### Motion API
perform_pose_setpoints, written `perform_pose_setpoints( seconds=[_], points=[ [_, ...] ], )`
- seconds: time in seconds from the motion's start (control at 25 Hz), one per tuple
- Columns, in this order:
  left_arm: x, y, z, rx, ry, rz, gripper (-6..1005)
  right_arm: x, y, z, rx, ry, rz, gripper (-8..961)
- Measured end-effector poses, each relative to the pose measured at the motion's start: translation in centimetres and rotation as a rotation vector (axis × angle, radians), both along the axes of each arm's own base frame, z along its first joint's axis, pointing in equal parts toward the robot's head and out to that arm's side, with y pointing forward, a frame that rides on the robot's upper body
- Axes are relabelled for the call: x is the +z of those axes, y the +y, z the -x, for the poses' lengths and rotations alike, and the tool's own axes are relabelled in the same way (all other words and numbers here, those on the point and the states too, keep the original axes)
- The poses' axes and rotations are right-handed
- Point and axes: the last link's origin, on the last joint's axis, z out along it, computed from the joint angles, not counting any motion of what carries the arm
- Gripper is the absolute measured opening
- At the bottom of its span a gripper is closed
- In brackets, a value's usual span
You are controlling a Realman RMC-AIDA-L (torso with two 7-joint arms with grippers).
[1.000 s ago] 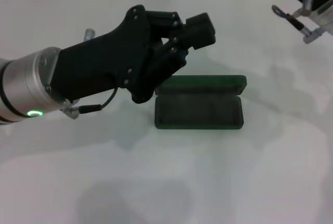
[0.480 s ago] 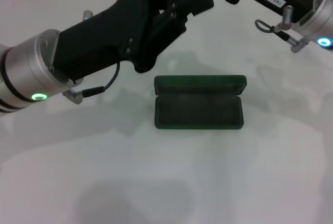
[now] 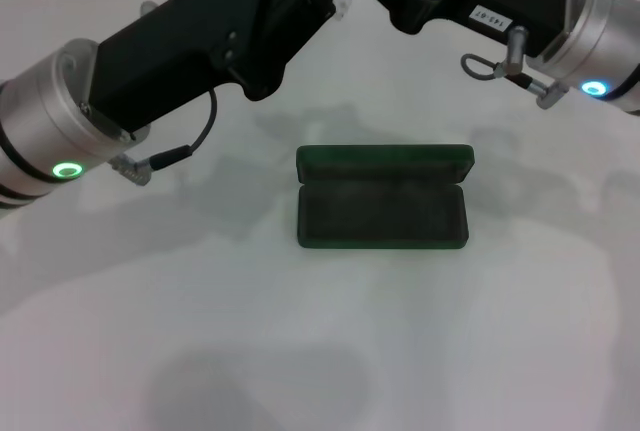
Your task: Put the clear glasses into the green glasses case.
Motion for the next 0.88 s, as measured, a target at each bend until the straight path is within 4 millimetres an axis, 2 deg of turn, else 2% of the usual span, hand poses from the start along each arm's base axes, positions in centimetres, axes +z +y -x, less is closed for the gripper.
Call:
perform_pose_setpoints(
  seconds=[0.88],
  points=[
    [-0.2, 0.9, 0.7, 0.08, 0.0, 0.0, 43, -1.3, -0.2, 0.7, 0.041, -0.075, -0.004, 118]
  ],
)
